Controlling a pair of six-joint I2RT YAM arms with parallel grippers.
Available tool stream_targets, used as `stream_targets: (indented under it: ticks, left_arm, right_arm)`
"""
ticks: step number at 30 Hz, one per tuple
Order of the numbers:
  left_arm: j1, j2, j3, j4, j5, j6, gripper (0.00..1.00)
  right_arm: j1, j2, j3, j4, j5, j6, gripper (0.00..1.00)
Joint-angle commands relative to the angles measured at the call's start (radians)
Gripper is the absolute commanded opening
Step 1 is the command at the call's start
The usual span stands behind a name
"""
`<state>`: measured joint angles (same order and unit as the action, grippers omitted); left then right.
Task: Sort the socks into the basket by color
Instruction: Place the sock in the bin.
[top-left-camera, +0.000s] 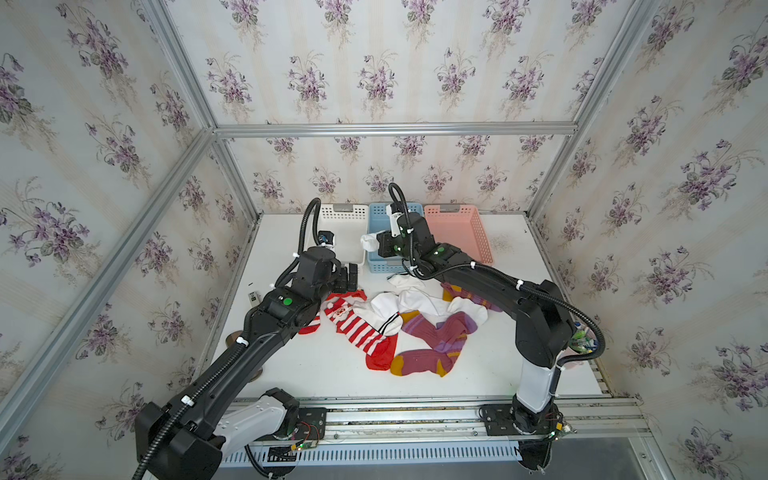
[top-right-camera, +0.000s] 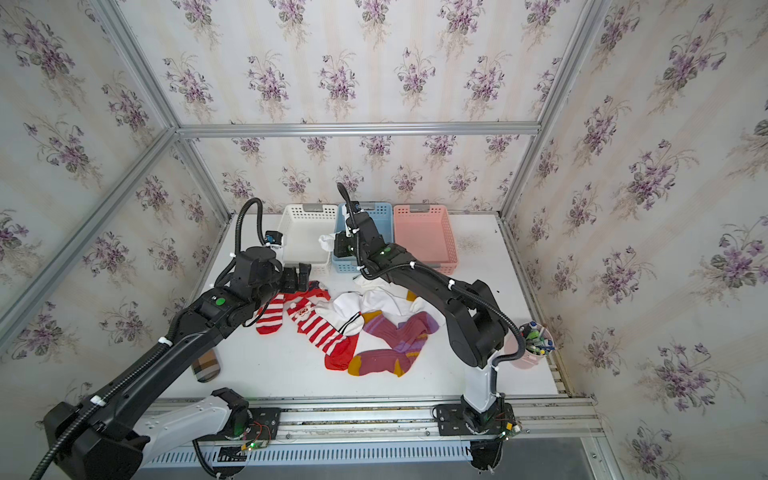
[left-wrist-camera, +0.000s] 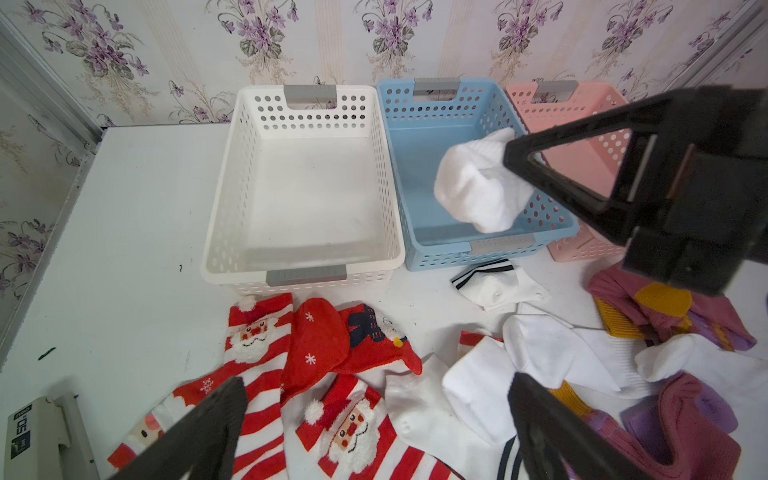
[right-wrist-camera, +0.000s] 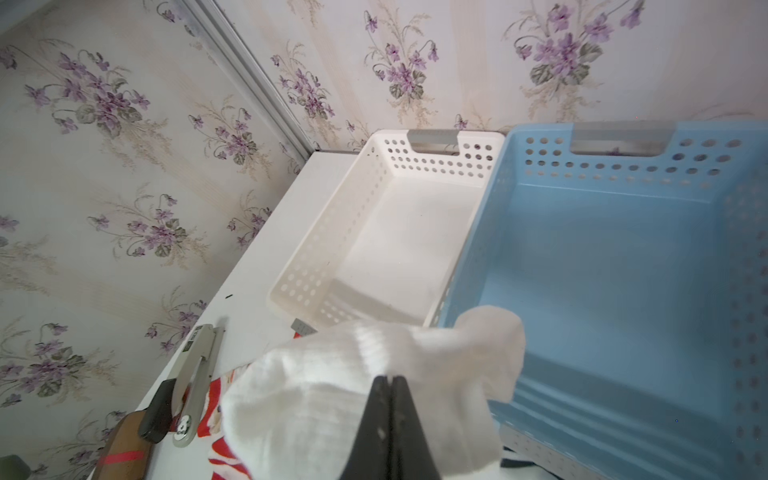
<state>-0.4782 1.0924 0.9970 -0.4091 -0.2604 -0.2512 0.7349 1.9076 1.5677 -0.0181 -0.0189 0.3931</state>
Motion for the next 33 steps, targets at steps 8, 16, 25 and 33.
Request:
stream_targets:
  ticks: [8, 16, 25, 33]
  left_arm:
    - [0.001, -0.023, -0.008, -0.008, -0.013, -0.028, 1.00]
    - [0.001, -0.015, -0.006, -0.010, -0.011, -0.032, 1.00]
    - [0.001, -0.032, -0.009, -0.017, -0.017, -0.026, 1.00]
    - [0.001, -0.032, -0.010, -0.020, -0.016, -0.028, 1.00]
  right_arm:
    - [0.011, 0.220, 0.190, 0.120, -0.225, 0.050, 0.00]
    - [0.012, 0.386, 0.354, 0.084, -0.275, 0.067, 0.00]
    - [0.012, 0.460, 0.437, 0.042, -0.260, 0.068, 0.04]
    - [0.012, 0.446, 0.437, 0.038, -0.245, 0.062, 0.21]
